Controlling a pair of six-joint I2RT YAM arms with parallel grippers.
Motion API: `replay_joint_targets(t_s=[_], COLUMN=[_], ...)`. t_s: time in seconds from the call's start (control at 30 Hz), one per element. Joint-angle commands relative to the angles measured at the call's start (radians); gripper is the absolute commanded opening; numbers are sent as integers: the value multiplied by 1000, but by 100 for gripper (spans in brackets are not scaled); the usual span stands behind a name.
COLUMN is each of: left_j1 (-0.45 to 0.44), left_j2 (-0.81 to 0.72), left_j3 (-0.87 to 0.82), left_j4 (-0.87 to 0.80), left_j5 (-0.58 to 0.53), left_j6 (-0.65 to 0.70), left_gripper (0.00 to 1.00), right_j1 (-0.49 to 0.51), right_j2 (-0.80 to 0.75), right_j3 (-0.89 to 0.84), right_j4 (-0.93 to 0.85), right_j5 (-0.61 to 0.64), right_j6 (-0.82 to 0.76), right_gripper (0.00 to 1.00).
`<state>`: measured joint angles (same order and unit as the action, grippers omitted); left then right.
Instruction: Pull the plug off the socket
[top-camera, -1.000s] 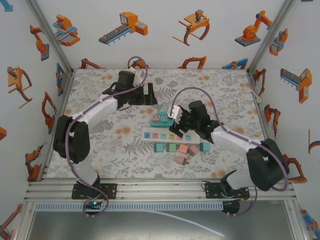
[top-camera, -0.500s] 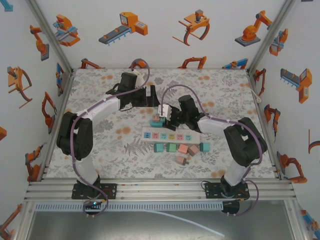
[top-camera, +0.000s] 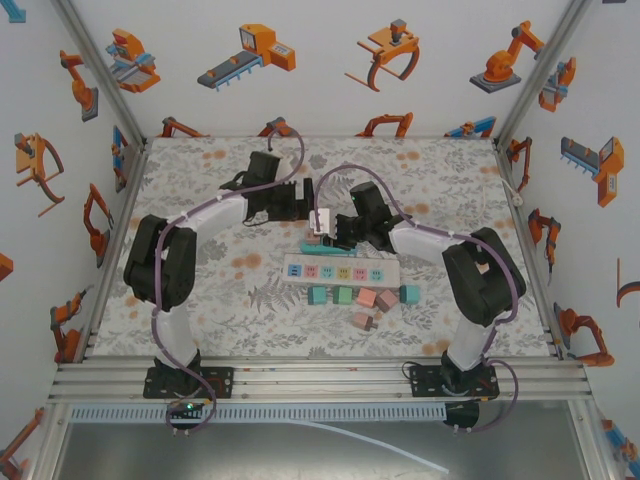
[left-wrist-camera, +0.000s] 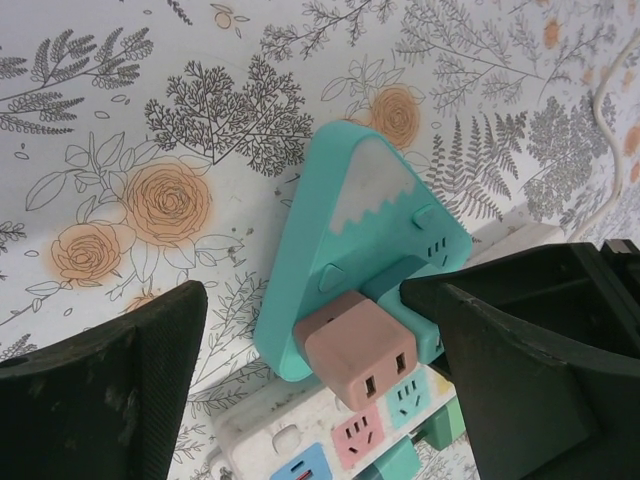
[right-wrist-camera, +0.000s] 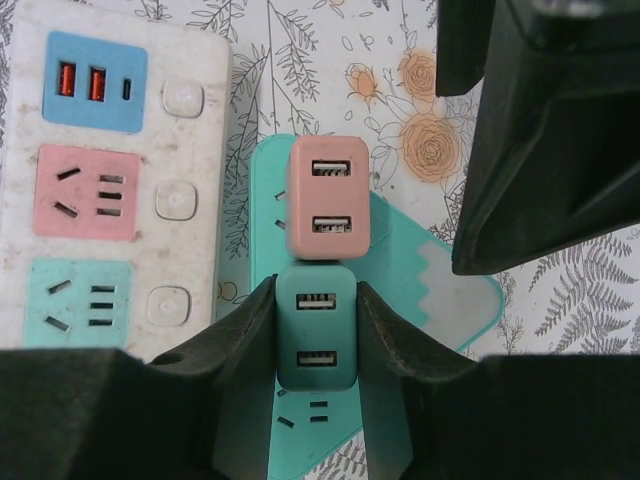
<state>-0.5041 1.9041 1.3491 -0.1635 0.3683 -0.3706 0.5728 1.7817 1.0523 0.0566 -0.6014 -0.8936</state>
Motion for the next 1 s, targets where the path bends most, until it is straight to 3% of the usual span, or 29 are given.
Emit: replay_joint_targets(t_s=[0.0, 0.17, 0.4, 0.63, 0.77, 0.97], left_j1=[-26, -51, -62, -73, -75, -76], left_j2=[45, 104, 161, 180, 181, 188], left_j3=[43, 72, 86, 63, 9, -46], left_j4=[-4, -3, -16, -83, -91, -97], left_j5=[-7, -47, -43, -53, -80, -112], left_j6=[-9, -16, -13, 46, 72, 94], left_gripper=[86, 83, 67, 66, 50, 49], right_j1=[-5, -5, -5, -5, -6, -5], right_j2=[-17, -30, -34, -41, -42, -49], right_j3=[12, 5, 3, 24, 54, 91], right_j4=[-81, -99, -112, -115, -132, -132], right_j5=[-30, -38, -18, -4, 10, -5], right_j6=[-60, -78, -100, -75, -48, -24], right_gripper=[33, 33, 33, 32, 32, 30])
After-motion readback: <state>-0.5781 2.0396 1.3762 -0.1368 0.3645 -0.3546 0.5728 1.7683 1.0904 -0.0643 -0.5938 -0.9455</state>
